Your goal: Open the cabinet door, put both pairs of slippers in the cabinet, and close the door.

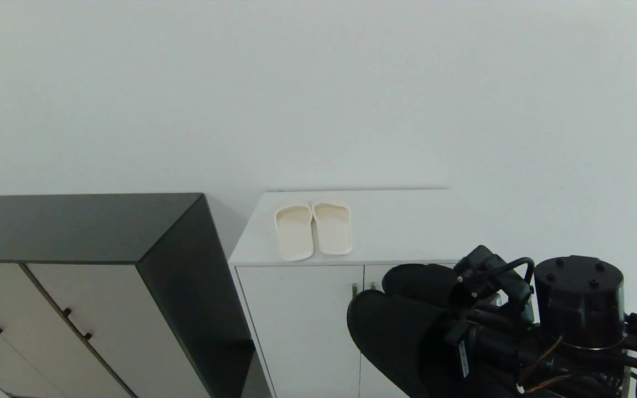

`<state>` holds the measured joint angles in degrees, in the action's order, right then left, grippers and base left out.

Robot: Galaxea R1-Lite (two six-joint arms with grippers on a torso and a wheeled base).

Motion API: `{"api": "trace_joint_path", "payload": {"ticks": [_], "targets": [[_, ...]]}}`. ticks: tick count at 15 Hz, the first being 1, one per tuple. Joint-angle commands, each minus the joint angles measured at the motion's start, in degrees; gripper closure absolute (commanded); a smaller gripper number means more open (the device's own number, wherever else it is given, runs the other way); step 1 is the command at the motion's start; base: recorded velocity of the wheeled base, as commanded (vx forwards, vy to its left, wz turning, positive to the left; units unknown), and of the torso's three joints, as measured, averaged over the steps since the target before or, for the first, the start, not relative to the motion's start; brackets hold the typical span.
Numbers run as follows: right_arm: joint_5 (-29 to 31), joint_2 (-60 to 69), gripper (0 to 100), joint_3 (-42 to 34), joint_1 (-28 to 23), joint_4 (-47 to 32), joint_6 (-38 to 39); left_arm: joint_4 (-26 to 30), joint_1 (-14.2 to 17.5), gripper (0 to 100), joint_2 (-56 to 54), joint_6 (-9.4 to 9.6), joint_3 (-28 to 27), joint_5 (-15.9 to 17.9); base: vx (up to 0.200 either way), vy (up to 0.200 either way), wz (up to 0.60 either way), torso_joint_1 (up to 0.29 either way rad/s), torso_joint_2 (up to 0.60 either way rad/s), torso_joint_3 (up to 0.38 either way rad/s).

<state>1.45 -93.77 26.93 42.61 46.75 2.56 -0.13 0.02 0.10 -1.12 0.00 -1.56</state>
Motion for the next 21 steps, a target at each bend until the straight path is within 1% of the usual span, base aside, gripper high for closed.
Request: {"api": "trace_joint_path", "payload": {"ticks": [1,15,18,19,21], "targets": [[0.0,0.0,100,-0.1,0.0,0.1,0.0,0.0,0.1,100,0.0,-0.02,0.0,0.0,0.0,0.0,0.0,0.0,0.0,0.0],[-0.2,-1.9,100,-0.4,0.1,0.1,0.0,0.0,0.1,100,0.0,-0.02,0.0,-0.3,0.0,0.0,0.0,0.0,0.0,0.0],[-0.3,-1.9,100,-0.8,0.1,0.1,0.0,0.0,0.1,100,0.0,-0.02,0.0,-0.1,0.0,0.0,0.0,-0.126,0.28,0.157],[-0.4,-1.9,100,-0.9,0.1,0.1,0.0,0.0,0.0,0,0.0,-0.02,-0.1,-0.1,0.0,0.0,0.0,-0.159,0.36,0.198],[-0.5,-1.7,100,-2.1,0.1,0.2,0.0,0.0,0.1,0,0.0,-0.11,0.0,-0.1,0.0,0.0,0.0,-0.161,0.38,0.215]]}}
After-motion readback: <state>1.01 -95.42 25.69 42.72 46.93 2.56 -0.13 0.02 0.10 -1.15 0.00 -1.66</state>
